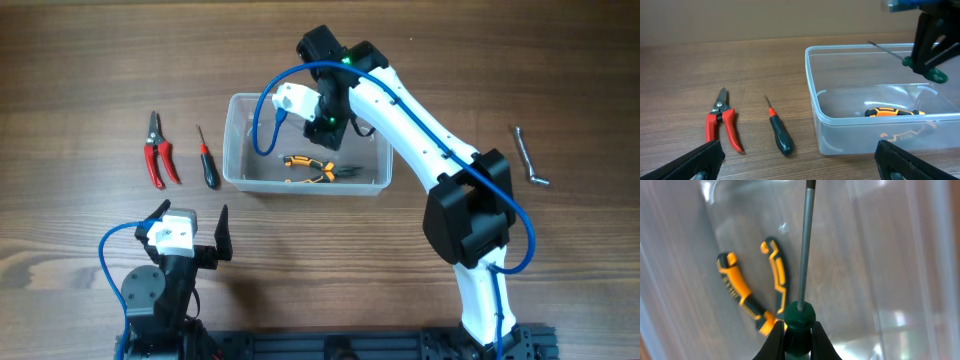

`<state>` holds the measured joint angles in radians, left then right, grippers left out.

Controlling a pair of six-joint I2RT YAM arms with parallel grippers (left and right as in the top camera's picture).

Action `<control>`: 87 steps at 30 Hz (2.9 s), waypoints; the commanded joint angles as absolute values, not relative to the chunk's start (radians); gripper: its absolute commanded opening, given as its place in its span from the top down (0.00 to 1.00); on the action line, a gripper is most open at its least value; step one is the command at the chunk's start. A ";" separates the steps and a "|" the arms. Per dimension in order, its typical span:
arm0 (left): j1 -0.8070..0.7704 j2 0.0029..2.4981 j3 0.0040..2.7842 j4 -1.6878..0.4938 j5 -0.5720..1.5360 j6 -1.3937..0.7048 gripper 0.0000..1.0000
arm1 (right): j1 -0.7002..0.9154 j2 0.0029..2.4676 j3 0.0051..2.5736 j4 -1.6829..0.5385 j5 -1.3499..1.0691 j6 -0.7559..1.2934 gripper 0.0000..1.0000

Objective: Pack container
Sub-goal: 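Lift the green screwdriver into the container and open the right gripper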

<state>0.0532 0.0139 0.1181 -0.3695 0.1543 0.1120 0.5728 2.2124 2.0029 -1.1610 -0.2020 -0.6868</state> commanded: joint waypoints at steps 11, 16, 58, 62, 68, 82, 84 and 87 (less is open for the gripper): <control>0.047 0.006 0.112 -0.367 0.167 0.127 0.00 | 0.564 2.235 2.001 -1.090 -0.120 -0.838 0.96; 0.047 0.006 0.112 -0.367 0.167 0.127 0.00 | 0.545 2.235 1.985 -1.070 -0.120 -0.834 0.96; 0.047 0.006 0.112 -0.367 0.167 0.127 0.00 | 0.070 1.866 2.119 -1.457 0.057 -0.264 0.34; 0.047 0.006 0.112 -0.367 0.167 0.127 0.00 | -0.090 1.895 2.071 -1.424 0.057 -0.264 0.34; 0.047 0.006 0.112 -0.367 0.167 0.127 0.00 | -0.282 1.978 1.969 -1.344 0.056 -0.288 0.44; 0.047 0.006 0.112 -0.367 0.167 0.127 0.00 | -0.349 2.097 1.626 -1.032 0.057 -0.392 0.53; 0.047 0.006 0.112 -0.367 0.167 0.127 0.00 | -0.349 2.097 1.588 -1.001 0.057 -0.393 0.57; 0.047 0.006 0.112 -0.367 0.167 0.127 0.00 | -0.349 2.097 1.532 -0.953 0.056 -0.393 0.62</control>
